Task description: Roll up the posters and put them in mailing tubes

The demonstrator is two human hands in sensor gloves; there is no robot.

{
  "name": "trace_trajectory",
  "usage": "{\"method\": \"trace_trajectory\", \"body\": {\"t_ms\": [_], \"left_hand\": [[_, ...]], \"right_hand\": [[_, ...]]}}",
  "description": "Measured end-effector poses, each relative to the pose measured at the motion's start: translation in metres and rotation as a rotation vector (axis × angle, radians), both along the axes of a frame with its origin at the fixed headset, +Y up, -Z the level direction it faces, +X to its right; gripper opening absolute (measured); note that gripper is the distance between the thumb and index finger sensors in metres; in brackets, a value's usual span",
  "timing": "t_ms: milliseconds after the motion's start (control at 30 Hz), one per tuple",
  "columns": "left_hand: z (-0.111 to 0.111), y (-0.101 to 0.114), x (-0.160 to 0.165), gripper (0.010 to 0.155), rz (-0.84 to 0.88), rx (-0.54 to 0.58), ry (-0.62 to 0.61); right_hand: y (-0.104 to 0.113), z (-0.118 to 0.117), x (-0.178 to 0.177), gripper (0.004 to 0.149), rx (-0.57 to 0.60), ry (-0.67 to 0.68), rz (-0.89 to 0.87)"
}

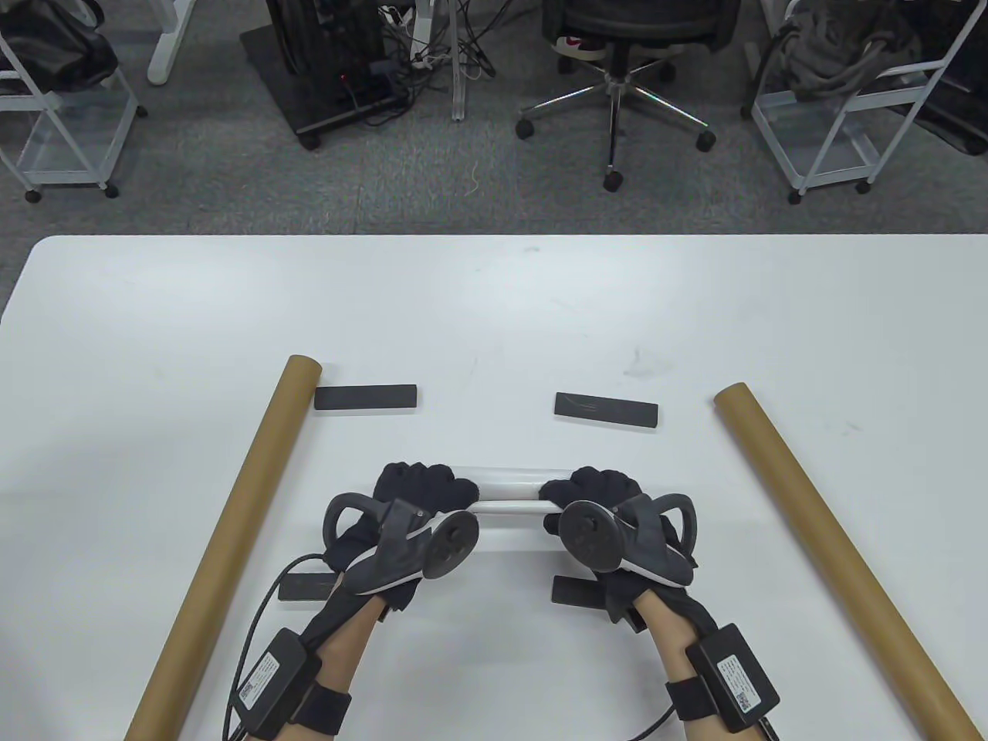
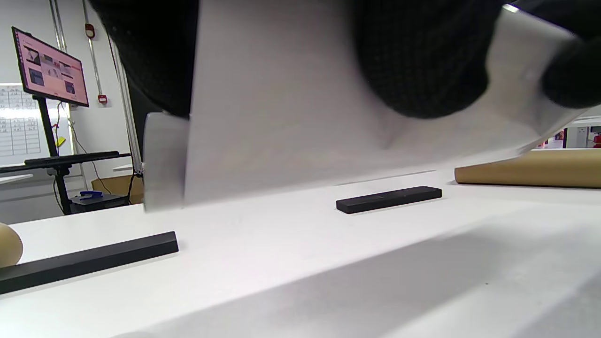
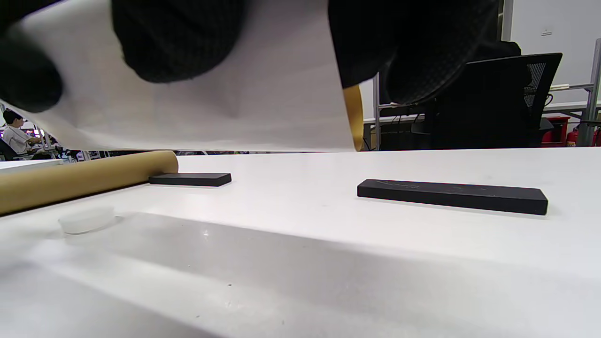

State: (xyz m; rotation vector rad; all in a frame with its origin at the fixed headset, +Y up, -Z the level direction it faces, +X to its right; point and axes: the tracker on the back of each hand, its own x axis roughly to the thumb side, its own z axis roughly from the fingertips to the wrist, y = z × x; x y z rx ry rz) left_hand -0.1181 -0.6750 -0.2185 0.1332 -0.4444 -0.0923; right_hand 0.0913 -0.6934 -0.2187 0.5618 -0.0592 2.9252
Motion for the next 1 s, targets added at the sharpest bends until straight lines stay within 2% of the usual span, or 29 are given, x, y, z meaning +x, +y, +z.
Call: {"method": "trace_trajectory", "body": {"t_ms": [333,467,567,767,1000], "left_hand": [[-0.0003,-0.0013,-0.0007,0.042,-0.034,-0.006,0.019],[-0.0003,-0.0021,-0.0008,0.047,-0.016,-0.019,0.018],[0.0007,-0.0024,0.0008,0.051,-0.04,0.007,0.01],[-0.0004,-0.003,-0.0004,0.051,-0.023,0.003,0.011],[-0.0029,-0.0042,-0.0031,0.05,0.013,-0.045,0.024]], "right_hand": [[0.0019,0.0038,-0.0053,0.048,0.073,-0.004,0.053],[0.0005,0.0024,-0.0015,0.059,0.065,0.004,0.028],[-0.0002,0.0009,0.0016,0.061,0.079,-0.004,0.017],[0.0006,0.0011,0.0015,0.057,0.096,-0.009,0.023],[-0.0015,0.0025,-0.0048,0.054,0.037,0.01,0.053]]}}
